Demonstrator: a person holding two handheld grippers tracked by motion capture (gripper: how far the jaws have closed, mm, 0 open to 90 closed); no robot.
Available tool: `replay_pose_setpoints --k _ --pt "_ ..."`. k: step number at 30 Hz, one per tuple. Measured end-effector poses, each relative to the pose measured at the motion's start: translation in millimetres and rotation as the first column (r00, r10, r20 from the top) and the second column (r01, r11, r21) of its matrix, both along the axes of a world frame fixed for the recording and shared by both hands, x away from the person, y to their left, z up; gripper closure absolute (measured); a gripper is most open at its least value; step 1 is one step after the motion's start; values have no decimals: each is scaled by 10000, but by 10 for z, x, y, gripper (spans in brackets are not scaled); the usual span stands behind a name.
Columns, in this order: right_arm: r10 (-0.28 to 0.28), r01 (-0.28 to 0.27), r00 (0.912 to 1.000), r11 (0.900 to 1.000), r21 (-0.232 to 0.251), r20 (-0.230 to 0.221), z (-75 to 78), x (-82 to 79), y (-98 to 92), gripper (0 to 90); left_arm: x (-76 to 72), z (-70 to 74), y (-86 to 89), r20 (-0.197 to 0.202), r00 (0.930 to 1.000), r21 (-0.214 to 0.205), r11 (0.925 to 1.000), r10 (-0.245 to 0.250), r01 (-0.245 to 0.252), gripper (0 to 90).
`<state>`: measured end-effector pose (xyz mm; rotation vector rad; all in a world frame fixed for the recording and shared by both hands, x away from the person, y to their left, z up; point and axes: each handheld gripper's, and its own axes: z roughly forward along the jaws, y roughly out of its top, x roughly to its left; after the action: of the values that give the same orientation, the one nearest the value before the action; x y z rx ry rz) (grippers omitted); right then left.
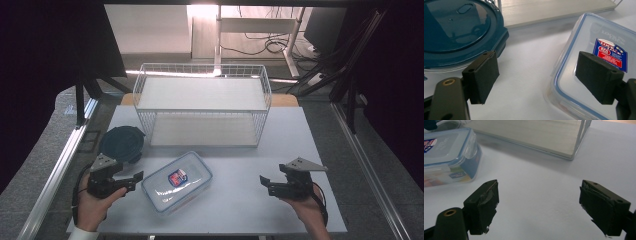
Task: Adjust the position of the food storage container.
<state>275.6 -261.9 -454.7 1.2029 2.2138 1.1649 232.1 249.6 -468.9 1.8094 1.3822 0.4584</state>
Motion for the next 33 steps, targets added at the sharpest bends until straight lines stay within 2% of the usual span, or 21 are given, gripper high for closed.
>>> replay_pose_setpoints --k 3,4,8,11,15,18,20,23,27,33 --pt "-266 264 9996 9994 -201 -60 -16 10 -21 157 1 20 10 93 9999 37 10000 84 -84 171" --pt "-293 291 9995 9993 -222 -68 -17 11 -28 158 1 27 10 197 9997 181 9997 170 -173 167" --pt "-318 317 9994 9995 -75 -107 -1 10 -58 164 -17 37 3 365 9992 261 9995 148 -158 164" --pt "-290 289 9995 9995 -137 -82 15 -1 -62 172 -23 47 -11 344 9994 226 9997 67 -74 168" --pt "-332 331 9994 9994 -88 -131 21 -11 -65 179 -18 74 -26 37 9999 37 9999 138 -138 214" --pt "-286 285 9996 9994 -202 -68 37 -31 -48 180 -26 113 -64 76 10000 165 9998 -64 63 242" --pt "-288 288 9996 9993 -241 -28 49 -37 -46 182 -19 142 -87 89 9999 104 9999 -122 121 248" --pt "-264 264 9996 9995 -198 -44 63 -48 -47 184 10 205 -146 121 9997 80 9998 -204 203 248" --pt "-225 223 9997 9994 -250 -64 69 -47 -55 184 80 300 -260 165 9982 273 9980 -568 564 251" --pt "-403 401 9992 9988 -282 -58 79 -39 -90 181 220 343 -361 118 9971 193 9970 -749 746 328"
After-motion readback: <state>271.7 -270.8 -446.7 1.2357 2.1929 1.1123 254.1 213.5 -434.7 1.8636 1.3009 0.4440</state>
